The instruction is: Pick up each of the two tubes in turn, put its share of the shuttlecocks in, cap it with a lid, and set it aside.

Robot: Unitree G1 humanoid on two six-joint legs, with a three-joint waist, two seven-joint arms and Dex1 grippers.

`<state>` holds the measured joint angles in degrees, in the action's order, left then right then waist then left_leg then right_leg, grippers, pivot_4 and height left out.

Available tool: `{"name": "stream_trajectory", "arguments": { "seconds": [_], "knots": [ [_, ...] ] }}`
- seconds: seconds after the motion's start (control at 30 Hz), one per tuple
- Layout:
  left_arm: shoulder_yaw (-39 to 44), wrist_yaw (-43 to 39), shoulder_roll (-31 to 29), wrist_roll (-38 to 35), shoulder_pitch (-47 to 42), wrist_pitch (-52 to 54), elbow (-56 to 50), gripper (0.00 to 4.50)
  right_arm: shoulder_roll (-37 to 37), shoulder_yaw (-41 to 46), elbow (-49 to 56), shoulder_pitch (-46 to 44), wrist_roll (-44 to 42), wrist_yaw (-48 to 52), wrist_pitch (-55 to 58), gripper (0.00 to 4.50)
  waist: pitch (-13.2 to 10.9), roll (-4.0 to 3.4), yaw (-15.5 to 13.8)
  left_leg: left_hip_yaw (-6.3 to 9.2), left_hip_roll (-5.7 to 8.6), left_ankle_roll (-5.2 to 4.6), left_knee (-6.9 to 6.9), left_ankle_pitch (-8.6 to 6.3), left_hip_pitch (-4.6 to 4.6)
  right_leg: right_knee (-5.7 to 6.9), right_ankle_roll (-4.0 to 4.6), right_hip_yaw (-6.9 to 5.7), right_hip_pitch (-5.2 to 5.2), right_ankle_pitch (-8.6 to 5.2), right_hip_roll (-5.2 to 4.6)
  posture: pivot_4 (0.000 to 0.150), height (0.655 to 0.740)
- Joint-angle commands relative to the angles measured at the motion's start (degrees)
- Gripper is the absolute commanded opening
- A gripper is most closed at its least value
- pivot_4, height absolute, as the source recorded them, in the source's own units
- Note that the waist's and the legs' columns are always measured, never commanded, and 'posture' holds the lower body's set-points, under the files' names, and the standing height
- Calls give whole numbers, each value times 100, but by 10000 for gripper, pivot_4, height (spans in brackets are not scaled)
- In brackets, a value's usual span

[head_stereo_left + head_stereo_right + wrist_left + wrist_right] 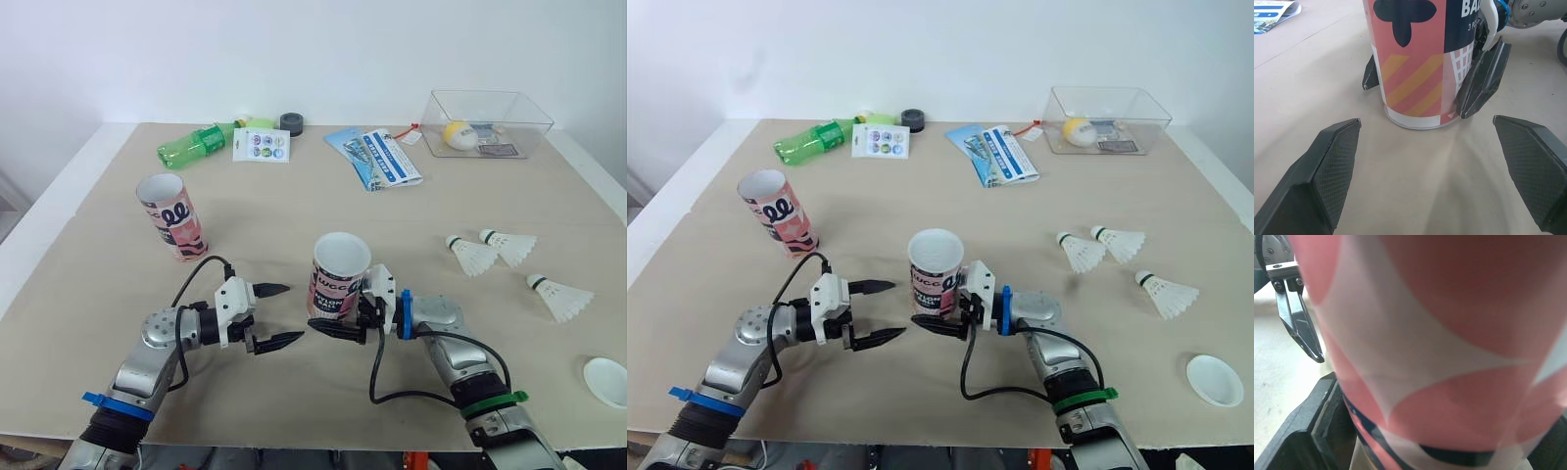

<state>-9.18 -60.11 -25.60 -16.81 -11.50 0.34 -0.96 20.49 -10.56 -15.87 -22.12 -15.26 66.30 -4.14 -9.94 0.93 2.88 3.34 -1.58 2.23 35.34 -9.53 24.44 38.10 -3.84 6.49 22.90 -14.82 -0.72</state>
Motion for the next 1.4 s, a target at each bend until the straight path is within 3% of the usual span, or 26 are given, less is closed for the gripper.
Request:
{"name": "stream_trajectory", "arguments": {
  "seconds": [0.03, 0.3, 0.4, 0.93, 1.17, 1.27, 1.4],
  "knots": [
    [12, 16, 28, -25, -109, -72, -100, 45000, -12, 69, 54, -2, 0, -72, -51, 44888, 0, 0, 0, 0, 0, 0, 0, 0, 0, 0, 0, 0, 0, 0, 0, 1500, 7400],
    [-24, -5, 68, 17, -225, -109, 5, 45000, 39, 120, 95, 14, 16, -157, -68, 44888, 0, 0, -1, 0, 0, 0, 0, 0, 0, 0, -1, 0, 0, 1, 0, 1500, 7400],
    [-28, -5, 84, 33, -250, -134, 38, 45000, 37, 142, 114, 12, -6, -210, -60, 37813, 0, 0, -1, 0, 0, 0, 1, 0, 0, 0, -1, 0, 0, 1, 0, 1500, 7400],
    [-51, -9, 94, 55, -267, -173, 55, 45000, 130, 356, 479, 86, -241, -394, 146, 37813, 0, 0, -6, 0, 0, 0, 1, 0, 1, 0, -8, 0, 0, 4, 0, 1500, 7400],
    [-101, -124, 116, -17, -386, -127, 51, 45000, 442, 1492, 1889, 680, -982, -1251, 924, 37813, -1, 1, -17, 2, 2, 0, 1, 0, 8, 0, -26, 1, 3, 9, 0, 1500, 7400],
    [-167, -232, 146, -19, -451, -164, 126, 45000, 523, 2378, 2601, 853, -1332, -2155, 1236, 37813, -3, -2, -13, 2, 2, 1, -1, 0, 10, -1, -16, 1, 6, 3, 0, 1500, 7400],
    [-251, -442, 212, -36, -649, -186, 329, 45000, 632, 3461, 2911, 1044, -1124, -3262, 1052, 37813, -5, -4, -16, 0, 3, 1, 2, 0, 17, 0, -14, 3, 12, 2, 0, 1500, 7400]
  ]
}}
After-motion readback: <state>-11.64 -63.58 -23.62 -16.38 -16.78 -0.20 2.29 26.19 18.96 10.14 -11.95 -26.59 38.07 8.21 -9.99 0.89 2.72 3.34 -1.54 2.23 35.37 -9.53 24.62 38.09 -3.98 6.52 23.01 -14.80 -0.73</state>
